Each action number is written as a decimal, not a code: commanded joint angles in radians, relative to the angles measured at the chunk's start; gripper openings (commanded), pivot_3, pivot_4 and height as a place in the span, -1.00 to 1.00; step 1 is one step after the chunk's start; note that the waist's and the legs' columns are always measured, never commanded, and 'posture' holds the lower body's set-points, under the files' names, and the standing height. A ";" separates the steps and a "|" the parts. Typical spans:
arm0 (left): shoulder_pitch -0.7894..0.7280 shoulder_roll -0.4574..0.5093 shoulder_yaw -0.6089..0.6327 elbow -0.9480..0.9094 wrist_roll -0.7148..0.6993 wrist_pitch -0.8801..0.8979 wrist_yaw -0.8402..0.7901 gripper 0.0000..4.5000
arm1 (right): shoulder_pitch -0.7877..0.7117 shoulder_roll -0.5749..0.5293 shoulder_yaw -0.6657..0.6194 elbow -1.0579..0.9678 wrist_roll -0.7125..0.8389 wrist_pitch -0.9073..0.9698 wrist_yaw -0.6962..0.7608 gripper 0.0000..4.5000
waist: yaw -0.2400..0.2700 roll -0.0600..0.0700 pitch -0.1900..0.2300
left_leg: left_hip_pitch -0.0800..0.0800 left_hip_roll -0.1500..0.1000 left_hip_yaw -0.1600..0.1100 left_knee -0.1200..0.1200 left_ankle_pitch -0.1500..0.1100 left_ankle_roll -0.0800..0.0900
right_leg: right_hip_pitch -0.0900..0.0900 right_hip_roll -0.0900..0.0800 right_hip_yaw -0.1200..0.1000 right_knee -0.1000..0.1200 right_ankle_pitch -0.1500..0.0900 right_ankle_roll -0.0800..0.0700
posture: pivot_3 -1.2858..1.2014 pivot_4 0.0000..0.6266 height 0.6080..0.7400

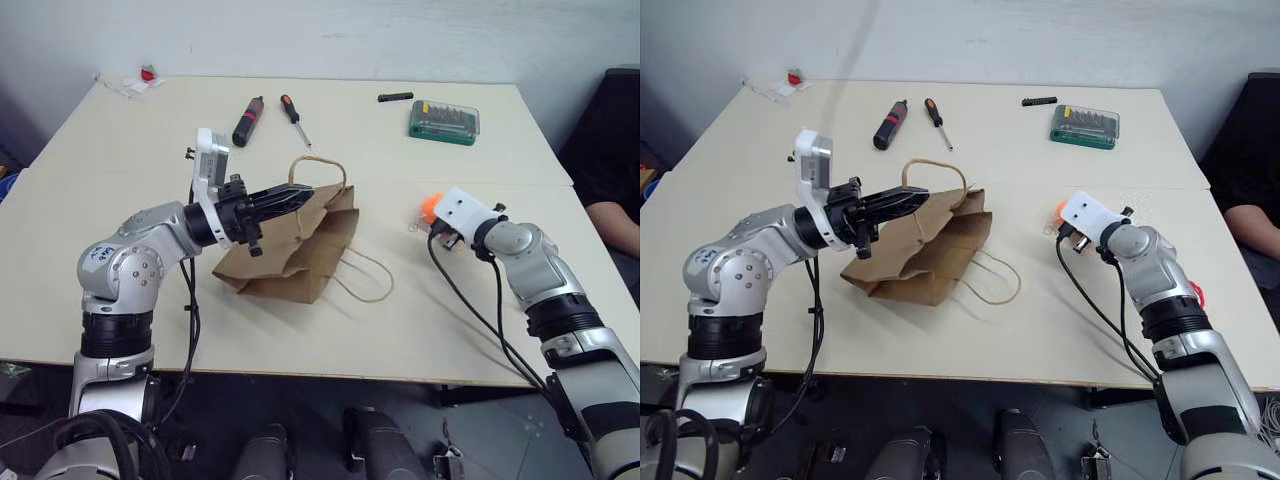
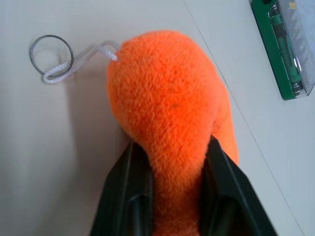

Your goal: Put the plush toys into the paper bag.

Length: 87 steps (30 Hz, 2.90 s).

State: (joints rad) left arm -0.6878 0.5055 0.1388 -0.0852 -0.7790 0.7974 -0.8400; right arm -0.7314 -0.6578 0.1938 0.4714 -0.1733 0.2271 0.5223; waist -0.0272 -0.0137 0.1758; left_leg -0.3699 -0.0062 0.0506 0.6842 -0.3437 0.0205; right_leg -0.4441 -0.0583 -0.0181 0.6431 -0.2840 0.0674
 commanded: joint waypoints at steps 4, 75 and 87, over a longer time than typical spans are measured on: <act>0.010 0.020 0.011 -0.051 -0.005 -0.014 -0.007 -1.00 | 0.144 0.054 -0.256 -0.621 0.641 0.464 0.319 -1.00 | -0.001 0.001 0.001 | 0.000 0.001 -0.001 -0.001 0.000 -0.001 | 0.000 0.001 0.000 0.000 0.000 0.000 | 0.03 -0.52 1.00; -0.266 -0.105 -0.185 0.204 0.202 -0.222 -0.310 -1.00 | 0.029 0.390 0.086 -0.375 0.363 0.316 0.204 -0.21 | -0.001 0.000 0.000 | -0.001 0.000 -0.002 -0.001 0.000 0.000 | -0.001 -0.001 -0.002 0.000 0.000 0.000 | 0.03 -0.52 1.00; -0.117 0.021 0.049 0.061 0.050 -0.015 -0.150 -1.00 | 0.270 0.206 -0.272 -0.993 0.537 0.605 0.088 0.98 | 0.000 0.000 0.001 | -0.003 0.000 -0.004 -0.001 -0.001 0.001 | -0.001 -0.001 -0.002 -0.001 0.000 0.000 | 0.03 -0.52 1.00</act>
State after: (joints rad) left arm -0.8163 0.5130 0.1503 0.0228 -0.6887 0.7653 -1.0133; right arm -0.4723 -0.4358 0.0031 -0.4016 0.3000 0.7640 0.6313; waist -0.0268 -0.0133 0.1763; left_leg -0.3721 -0.0060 0.0466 0.6832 -0.3444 0.0210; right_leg -0.4454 -0.0593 -0.0205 0.6423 -0.2843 0.0669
